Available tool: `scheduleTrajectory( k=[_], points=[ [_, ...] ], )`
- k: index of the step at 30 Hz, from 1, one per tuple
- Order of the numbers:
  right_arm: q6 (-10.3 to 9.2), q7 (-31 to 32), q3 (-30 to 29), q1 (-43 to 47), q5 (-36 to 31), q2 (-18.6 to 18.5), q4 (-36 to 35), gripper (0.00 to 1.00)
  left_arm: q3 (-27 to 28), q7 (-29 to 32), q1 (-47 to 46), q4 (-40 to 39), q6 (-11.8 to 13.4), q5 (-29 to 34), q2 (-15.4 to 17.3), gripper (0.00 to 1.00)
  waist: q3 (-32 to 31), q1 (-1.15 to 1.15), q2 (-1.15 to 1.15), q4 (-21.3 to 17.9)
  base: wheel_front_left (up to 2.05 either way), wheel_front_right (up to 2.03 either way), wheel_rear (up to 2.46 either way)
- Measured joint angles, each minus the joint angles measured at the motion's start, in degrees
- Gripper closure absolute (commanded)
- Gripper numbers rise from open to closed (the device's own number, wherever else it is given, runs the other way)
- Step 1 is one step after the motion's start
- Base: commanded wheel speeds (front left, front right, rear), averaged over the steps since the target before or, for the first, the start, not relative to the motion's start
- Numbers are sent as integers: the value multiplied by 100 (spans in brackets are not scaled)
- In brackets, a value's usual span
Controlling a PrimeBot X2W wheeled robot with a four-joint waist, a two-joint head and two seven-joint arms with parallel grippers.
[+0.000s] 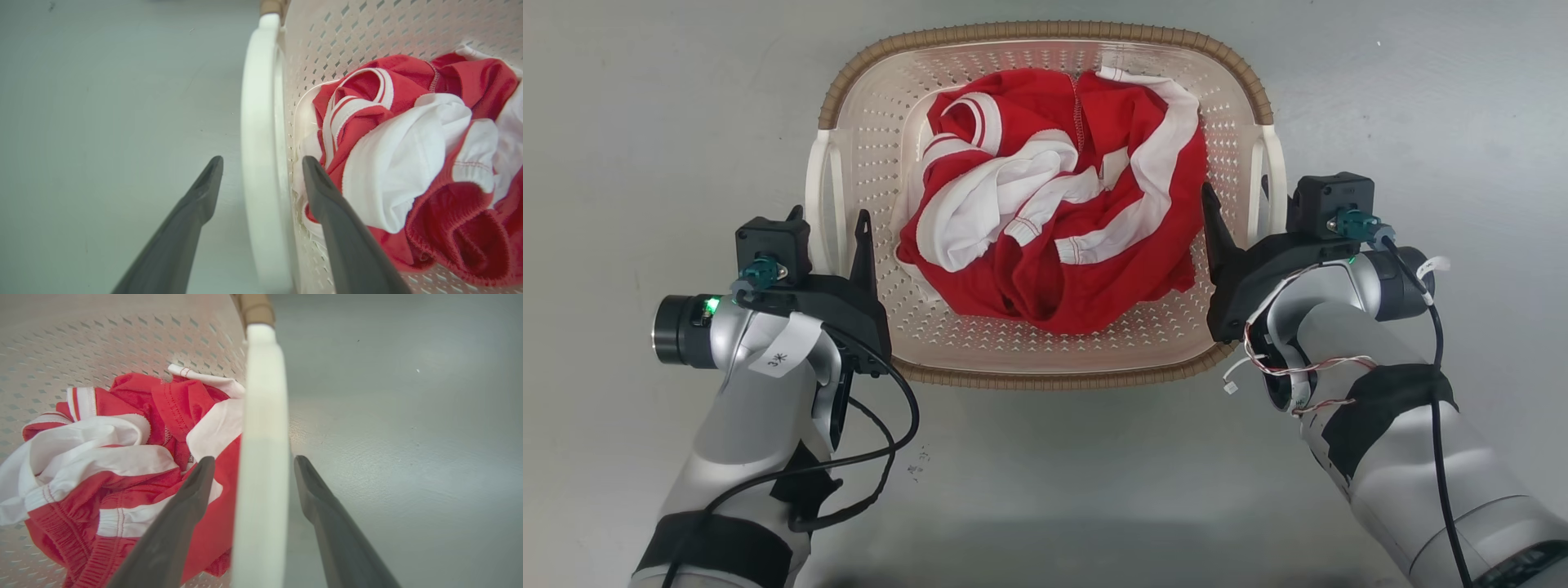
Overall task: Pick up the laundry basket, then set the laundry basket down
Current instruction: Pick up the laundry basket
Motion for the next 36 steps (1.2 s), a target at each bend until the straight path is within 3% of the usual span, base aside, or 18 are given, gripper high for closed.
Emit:
scheduleTrajectory(
  k=[2,3,5,6,10,11,15,18,20,36],
  points=[
    [-3,23,65,-26,52,0,-3,1,-66,1,0,7,-4,-58,0,0,-2,0,0,1,0,0,0],
    [-4,46,130,-75,83,0,-11,7,-151,41,-2,12,-11,-111,0,17,-4,0,0,-2,0,0,0],
    [-4,51,179,-106,108,0,-26,15,-222,55,-2,18,-47,-210,-1,34,-5,0,0,-9,0,0,0],
    [-5,54,204,-109,126,0,-26,20,-253,57,-2,18,-47,-270,-1,48,-5,0,0,-13,0,0,0],
    [-32,101,297,-119,244,0,-25,48,-399,98,-4,16,-46,-377,1,63,0,0,0,-33,0,0,0],
    [-35,102,316,-122,274,0,-25,48,-424,100,-4,16,-46,-408,4,63,2,0,0,-39,0,0,0],
    [-52,144,358,-161,352,-18,-5,66,-538,100,-10,12,-40,-495,29,100,8,0,0,-59,0,0,0],
    [-56,145,379,-185,428,-34,18,92,-614,100,-15,4,-38,-639,24,100,5,0,0,-74,0,0,0],
    [-71,145,402,-187,460,-34,33,100,-678,102,-17,4,-33,-668,29,100,-5,0,0,-84,0,0,0],
    [-98,90,600,-104,803,-51,204,100,-1118,151,-8,82,38,-883,24,100,-354,1,0,-160,0,0,0]
  ],
)
